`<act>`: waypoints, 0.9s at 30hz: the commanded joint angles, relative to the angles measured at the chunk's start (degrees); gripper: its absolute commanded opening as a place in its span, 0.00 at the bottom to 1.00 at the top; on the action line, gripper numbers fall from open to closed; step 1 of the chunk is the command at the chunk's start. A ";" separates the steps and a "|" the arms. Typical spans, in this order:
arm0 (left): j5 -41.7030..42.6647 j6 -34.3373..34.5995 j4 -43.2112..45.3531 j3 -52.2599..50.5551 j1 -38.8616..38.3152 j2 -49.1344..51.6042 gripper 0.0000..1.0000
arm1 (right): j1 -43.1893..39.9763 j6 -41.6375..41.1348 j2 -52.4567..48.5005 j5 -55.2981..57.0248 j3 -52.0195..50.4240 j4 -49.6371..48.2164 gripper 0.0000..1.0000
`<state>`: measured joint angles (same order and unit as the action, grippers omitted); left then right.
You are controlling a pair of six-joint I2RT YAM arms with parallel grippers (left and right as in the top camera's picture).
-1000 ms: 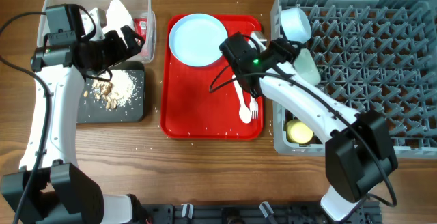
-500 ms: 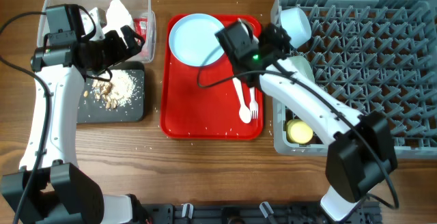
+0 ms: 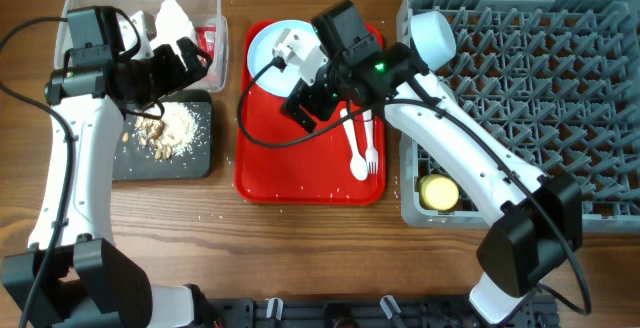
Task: Sort waste into correct bins and load items into the dishwasher rack
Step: 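Reach the right gripper to the light-blue plate and grasp its rim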
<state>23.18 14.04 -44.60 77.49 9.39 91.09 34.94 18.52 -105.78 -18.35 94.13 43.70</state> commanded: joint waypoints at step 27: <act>-0.35 -0.98 0.15 0.50 0.15 -0.22 1.00 | -3.19 -60.11 -8.83 9.57 -0.37 -12.15 0.83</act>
<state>23.18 14.04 -44.58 77.49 9.39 91.09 34.00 -44.01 -113.97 1.23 92.79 32.12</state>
